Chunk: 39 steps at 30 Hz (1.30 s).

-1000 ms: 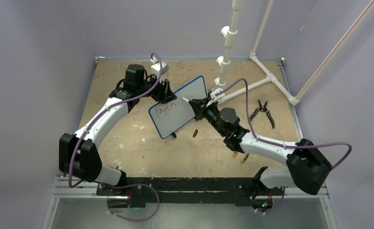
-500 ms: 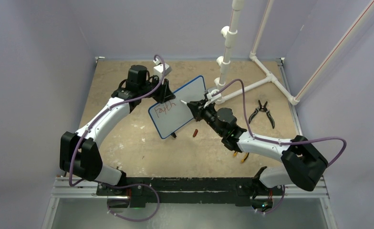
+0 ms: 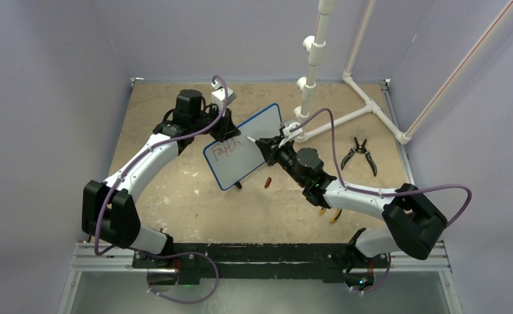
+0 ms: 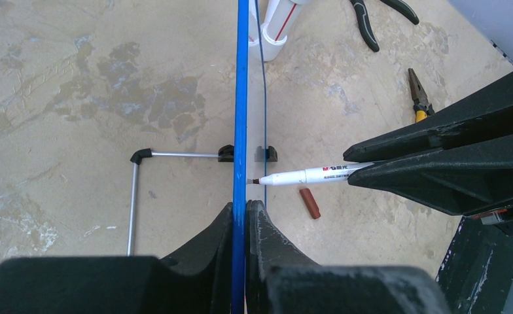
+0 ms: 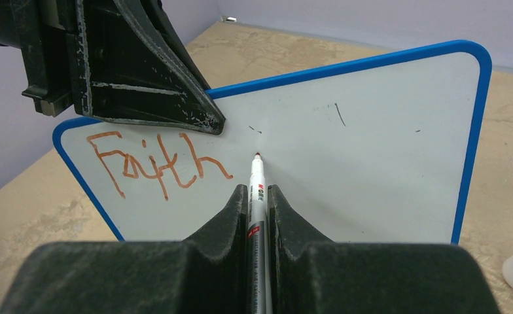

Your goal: Write a sentence on the whiteboard

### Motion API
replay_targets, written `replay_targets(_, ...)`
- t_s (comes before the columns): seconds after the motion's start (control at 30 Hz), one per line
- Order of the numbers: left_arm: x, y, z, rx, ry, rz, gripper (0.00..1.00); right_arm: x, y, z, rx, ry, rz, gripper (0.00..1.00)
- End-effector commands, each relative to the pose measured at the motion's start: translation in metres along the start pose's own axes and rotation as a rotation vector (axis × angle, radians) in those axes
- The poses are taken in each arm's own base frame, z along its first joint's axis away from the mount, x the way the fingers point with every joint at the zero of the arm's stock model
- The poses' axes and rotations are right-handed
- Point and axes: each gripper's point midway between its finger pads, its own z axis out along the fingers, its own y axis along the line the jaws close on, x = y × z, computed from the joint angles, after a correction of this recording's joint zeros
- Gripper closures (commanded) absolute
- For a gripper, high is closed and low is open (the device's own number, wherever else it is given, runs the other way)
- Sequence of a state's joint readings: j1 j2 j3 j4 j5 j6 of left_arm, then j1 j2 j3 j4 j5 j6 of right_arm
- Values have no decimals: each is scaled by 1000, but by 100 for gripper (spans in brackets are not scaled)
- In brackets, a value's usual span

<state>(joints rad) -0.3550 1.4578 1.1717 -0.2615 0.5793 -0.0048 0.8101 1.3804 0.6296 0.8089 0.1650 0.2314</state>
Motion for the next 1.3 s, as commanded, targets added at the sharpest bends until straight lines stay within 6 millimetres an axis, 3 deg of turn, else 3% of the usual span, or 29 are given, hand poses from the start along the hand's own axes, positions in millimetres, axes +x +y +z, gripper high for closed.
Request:
replay_targets(0.0,1,0,-1,-1,-4,46,100,-17,-1,7,8,-52,-4,100)
replay_targets(0.27,0,-1,-2,0,-8,45,100,6,-12,-6,52,3,16,100)
replay_targets(0.4,0,-2,-2,0,-10,46,100,8,-14,-7,56,7,12,100)
replay_targets(0.5,-1,-2,-2,-1,-11,46,100,4,-13,-7,54,-2,9,100)
replay_targets(0.87,2,-2,-2,0,-6,44,100,-45,7,-7,-20,-113,11,100)
replay_targets(1.27,2,-2,-2,2,-7,42,100,-40,11,10,-40,-107,-1,100)
